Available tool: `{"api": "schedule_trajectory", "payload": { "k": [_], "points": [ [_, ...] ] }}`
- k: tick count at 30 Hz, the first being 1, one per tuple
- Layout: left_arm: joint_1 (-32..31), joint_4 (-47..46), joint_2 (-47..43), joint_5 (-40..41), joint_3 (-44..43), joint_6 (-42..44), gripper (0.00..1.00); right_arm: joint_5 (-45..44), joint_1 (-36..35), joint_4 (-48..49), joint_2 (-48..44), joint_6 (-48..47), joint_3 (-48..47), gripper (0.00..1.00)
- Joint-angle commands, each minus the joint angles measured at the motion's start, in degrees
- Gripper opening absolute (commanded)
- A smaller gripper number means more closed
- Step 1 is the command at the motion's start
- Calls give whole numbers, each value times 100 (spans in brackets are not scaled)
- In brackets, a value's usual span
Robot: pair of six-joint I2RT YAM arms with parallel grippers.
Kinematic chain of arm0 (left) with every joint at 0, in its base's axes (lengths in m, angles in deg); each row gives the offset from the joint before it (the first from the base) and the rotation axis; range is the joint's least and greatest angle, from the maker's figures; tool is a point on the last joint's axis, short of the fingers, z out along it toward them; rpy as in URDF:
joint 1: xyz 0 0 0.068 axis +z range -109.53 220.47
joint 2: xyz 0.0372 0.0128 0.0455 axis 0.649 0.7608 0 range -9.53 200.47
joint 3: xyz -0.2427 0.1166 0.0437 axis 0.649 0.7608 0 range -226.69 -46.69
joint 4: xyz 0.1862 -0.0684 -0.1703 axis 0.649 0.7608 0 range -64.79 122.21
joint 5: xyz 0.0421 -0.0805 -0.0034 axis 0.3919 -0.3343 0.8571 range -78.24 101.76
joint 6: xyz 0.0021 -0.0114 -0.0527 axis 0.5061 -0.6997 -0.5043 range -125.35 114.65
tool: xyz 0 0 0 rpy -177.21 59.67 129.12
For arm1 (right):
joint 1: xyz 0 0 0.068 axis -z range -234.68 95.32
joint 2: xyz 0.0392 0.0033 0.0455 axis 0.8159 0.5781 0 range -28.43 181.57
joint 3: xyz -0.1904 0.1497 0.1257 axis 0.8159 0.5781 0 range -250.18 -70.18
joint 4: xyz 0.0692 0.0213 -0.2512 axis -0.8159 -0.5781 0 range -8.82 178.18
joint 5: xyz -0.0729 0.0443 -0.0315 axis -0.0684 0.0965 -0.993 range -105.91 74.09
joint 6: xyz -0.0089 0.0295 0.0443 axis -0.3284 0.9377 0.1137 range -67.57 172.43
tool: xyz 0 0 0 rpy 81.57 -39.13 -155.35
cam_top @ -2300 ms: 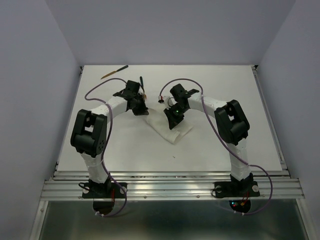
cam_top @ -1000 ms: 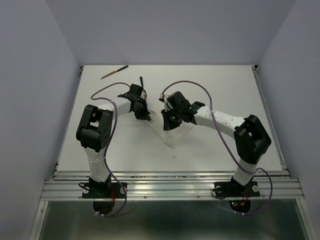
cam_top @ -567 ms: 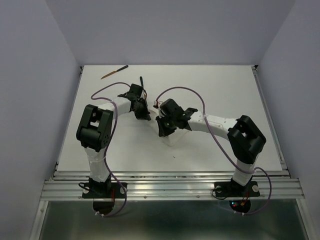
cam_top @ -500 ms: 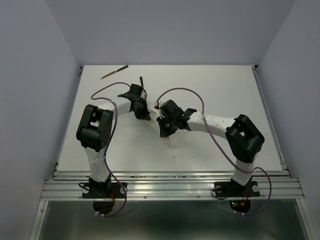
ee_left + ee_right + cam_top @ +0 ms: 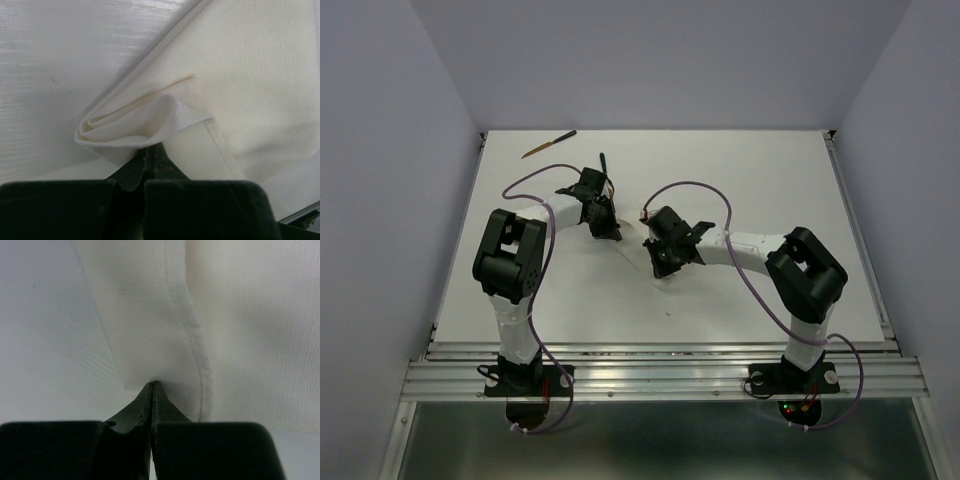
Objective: Fold the napkin into a case and place the utensils inside
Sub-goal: Smooth out the 2/3-rectangle-folded napkin at the center of the board.
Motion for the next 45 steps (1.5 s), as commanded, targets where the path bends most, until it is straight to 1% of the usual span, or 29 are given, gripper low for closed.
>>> {"api": "schedule_trajectory", "payload": {
  "k": [1,4,6,14,20,30,38,45],
  "points": [
    [-19,162,108,285,-76,190,0,-214,47,133,-215,-106,93,1],
    [-10,171,125,285,-93,190,0,190,47,168,-312,-132,154,1],
    [-19,180,151,285,-111,199,0,235,47,168,-373,-150,207,1],
    [-10,207,204,320,-138,216,0,6,47,203,-593,-141,541,1],
    [-19,224,222,329,-164,207,0,50,47,326,-426,-185,699,1],
    [-19,259,266,347,-234,207,0,288,-5,309,-1234,-255,594,1],
    [-19,277,284,347,-261,207,0,288,-6,492,-954,-203,883,1],
    [-10,277,284,347,-243,225,0,-134,-6,643,-611,-141,1059,1]
  ]
}}
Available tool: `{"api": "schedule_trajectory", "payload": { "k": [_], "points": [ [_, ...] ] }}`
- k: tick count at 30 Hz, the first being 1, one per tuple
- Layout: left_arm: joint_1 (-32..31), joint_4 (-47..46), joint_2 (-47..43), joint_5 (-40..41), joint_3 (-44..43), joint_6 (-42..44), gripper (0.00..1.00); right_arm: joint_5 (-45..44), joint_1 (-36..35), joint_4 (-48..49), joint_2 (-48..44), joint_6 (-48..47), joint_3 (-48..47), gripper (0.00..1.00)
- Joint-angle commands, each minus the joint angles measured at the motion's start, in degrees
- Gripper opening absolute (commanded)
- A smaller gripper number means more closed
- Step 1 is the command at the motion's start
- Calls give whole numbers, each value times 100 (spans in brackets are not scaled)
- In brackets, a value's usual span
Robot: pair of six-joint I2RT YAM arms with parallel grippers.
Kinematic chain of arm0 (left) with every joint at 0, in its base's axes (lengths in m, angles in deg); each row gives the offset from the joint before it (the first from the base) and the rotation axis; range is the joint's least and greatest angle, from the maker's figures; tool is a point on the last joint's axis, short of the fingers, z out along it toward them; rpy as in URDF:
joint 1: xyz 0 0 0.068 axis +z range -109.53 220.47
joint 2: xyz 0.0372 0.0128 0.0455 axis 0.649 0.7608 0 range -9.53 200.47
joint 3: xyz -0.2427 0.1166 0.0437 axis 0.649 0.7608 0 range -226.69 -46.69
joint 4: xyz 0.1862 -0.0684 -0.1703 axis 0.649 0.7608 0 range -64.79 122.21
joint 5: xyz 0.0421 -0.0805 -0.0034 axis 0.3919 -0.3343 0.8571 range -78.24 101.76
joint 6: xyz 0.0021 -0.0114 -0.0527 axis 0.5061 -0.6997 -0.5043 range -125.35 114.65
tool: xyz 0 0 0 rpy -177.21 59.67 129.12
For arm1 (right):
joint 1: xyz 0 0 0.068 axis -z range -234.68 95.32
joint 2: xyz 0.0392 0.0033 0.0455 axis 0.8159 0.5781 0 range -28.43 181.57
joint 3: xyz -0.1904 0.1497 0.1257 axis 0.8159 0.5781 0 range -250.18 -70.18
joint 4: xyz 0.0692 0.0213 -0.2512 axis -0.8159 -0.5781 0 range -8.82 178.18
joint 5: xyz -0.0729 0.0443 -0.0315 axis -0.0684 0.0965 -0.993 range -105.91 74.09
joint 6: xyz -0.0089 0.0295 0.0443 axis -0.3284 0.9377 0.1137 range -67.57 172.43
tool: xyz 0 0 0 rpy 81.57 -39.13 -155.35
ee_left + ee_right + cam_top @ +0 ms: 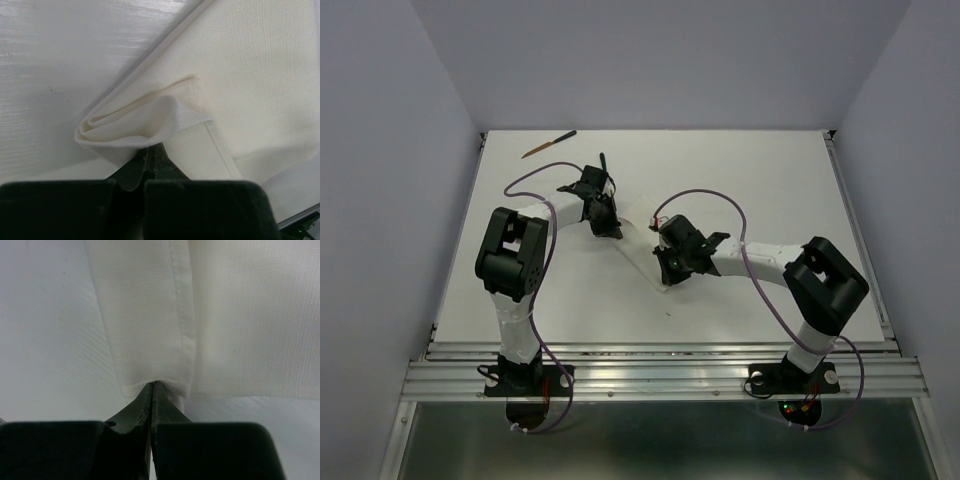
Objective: Fold the napkin into a case and place the utensils inside
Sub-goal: Smooth out the 2/3-rectangle-folded napkin at the center of the board.
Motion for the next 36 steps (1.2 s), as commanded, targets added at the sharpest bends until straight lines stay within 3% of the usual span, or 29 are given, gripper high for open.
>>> {"api": "schedule_trajectory", "payload": {
  "k": [1,15,22,31,36],
  "points": [
    [-16,192,148,329,-51,188,0,-279,-23,221,100,1,100,1],
    [-16,613,-511,611,-437,407,3,-279,-23,335,12,45,302,1],
    [-34,684,-704,374,-420,478,5,-270,-23,335,-24,10,232,1],
    [-139,561,-625,-74,-147,592,8,-217,-23,361,-58,27,171,1],
    [-183,508,-293,-14,-217,592,2,-217,-23,344,-199,62,109,1]
  ]
}}
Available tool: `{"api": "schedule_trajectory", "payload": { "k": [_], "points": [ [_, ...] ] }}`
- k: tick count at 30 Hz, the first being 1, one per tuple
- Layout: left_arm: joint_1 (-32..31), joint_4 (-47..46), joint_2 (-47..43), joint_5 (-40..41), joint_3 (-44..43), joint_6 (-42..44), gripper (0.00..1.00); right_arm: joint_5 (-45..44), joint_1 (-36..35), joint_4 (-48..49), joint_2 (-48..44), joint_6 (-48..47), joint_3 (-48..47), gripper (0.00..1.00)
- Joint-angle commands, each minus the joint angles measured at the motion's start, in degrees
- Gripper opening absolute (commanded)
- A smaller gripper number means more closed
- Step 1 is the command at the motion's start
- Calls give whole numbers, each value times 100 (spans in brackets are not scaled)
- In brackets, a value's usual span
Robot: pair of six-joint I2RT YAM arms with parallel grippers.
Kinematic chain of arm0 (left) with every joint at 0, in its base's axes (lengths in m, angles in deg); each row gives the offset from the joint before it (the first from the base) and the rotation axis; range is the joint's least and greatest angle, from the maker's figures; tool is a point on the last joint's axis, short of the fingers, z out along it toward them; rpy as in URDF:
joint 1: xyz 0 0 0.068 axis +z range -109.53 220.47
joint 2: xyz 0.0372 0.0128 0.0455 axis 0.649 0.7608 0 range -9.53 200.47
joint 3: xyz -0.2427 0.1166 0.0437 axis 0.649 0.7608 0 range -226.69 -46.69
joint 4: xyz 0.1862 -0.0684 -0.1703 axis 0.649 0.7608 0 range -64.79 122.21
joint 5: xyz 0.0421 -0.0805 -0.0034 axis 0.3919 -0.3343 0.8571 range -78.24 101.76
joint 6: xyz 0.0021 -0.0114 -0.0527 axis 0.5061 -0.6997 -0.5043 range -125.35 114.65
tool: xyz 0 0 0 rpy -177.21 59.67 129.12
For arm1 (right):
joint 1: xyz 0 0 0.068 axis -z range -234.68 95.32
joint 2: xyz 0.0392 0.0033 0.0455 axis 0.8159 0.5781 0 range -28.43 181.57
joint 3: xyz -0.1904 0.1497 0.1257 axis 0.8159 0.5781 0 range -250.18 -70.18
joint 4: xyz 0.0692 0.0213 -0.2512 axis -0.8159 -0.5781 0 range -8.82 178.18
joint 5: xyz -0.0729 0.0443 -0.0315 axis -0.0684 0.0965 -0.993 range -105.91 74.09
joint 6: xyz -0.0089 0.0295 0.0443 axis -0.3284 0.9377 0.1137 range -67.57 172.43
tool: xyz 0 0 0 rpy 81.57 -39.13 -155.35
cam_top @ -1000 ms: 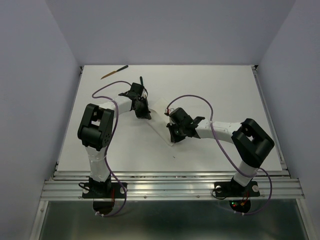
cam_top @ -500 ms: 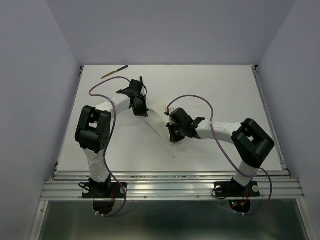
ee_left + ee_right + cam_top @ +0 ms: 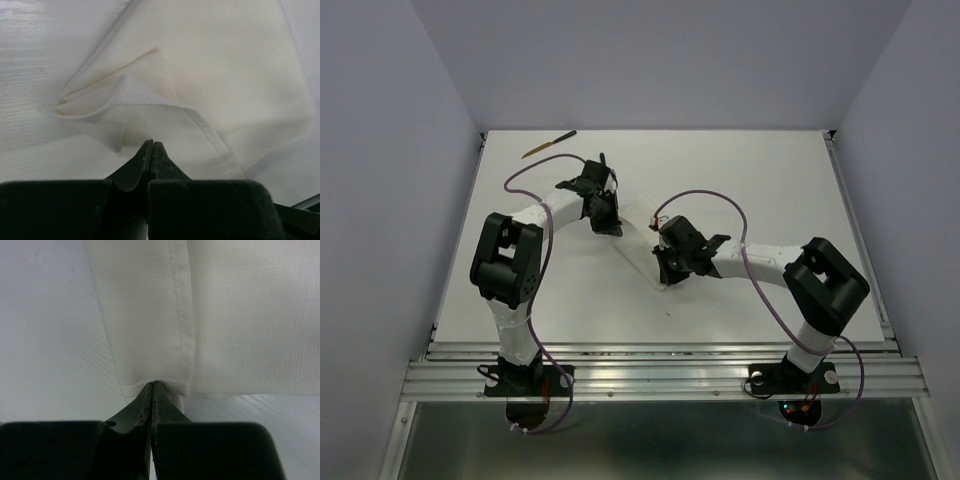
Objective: Fold the napkin into a case and place the utensils inside
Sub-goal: Smooth out the 2/3-rectangle-folded napkin at the center of the board.
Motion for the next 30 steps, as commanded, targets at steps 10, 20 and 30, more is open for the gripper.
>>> {"api": "schedule_trajectory", "payload": {
  "k": [10,20,30],
  "points": [
    [-33,-67,445,182,-28,32,0,-310,306,-41,-630,315,-71,55],
    [-41,-76,489,174,-36,59,0,542,623,276,-349,570,44,66],
    [-41,-67,506,182,-36,59,0,1606,623,785,-296,851,228,54]
  ]
}}
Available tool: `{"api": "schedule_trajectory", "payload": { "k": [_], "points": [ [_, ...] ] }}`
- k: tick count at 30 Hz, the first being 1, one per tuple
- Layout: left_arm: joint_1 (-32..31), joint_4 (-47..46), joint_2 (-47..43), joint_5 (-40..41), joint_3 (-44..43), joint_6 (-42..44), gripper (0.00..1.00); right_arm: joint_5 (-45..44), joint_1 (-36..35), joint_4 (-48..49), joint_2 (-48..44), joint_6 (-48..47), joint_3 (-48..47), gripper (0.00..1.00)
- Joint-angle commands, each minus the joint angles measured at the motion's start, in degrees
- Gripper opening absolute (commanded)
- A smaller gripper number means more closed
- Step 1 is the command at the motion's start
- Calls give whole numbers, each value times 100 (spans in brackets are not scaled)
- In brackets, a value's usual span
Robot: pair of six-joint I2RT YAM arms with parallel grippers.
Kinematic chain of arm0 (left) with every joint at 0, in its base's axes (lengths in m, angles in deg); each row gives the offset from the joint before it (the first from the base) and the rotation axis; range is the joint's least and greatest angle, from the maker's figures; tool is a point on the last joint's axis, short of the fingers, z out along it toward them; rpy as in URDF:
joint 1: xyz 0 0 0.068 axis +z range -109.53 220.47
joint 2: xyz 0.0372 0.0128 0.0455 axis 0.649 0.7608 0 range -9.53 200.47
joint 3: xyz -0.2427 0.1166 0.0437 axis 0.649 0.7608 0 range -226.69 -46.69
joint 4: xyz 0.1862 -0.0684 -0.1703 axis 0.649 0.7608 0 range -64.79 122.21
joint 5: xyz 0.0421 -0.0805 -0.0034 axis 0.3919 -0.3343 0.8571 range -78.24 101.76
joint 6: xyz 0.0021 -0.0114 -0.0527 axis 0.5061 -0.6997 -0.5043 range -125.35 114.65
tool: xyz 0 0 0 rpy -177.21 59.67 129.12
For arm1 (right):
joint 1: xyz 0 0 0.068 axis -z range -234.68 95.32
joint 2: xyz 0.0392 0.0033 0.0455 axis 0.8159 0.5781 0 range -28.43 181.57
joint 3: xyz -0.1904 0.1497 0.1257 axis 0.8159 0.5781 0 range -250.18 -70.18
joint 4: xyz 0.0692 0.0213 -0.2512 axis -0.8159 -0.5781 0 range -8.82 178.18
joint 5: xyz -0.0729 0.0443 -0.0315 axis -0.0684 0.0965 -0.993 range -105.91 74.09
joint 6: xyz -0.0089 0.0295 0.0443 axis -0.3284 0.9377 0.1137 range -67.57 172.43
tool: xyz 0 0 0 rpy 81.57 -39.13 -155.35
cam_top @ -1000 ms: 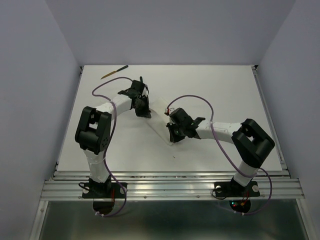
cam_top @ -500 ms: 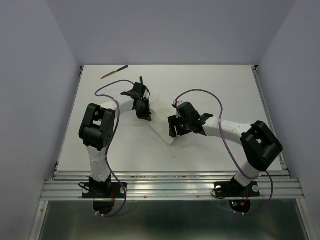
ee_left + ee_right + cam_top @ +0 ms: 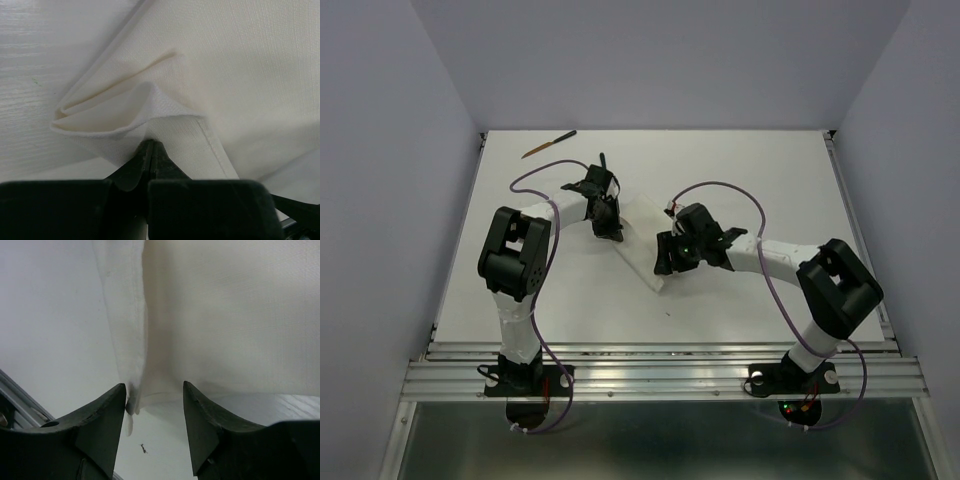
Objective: Fold the napkin into a case and place the utensils inside
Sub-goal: Smooth out the 2/3-rectangle-folded napkin at the center of the board.
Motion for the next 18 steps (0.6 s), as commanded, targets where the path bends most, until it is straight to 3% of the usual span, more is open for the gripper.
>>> {"api": "schedule_trajectory", "payload": {
  "k": [1,10,12,14,18],
  "points": [
    [-9,49,67,174,-12,85,0,570,0,484,80,174,93,54],
    [-9,40,93,182,-30,85,0,904,0,589,142,192,163,54],
    [-9,49,102,182,-38,76,0,931,0,633,177,200,181,50],
    [-9,49,93,182,-30,67,0,913,0,642,186,200,172,43],
    [-9,66,85,182,-47,76,0,817,0,642,168,200,146,17]
  ]
}}
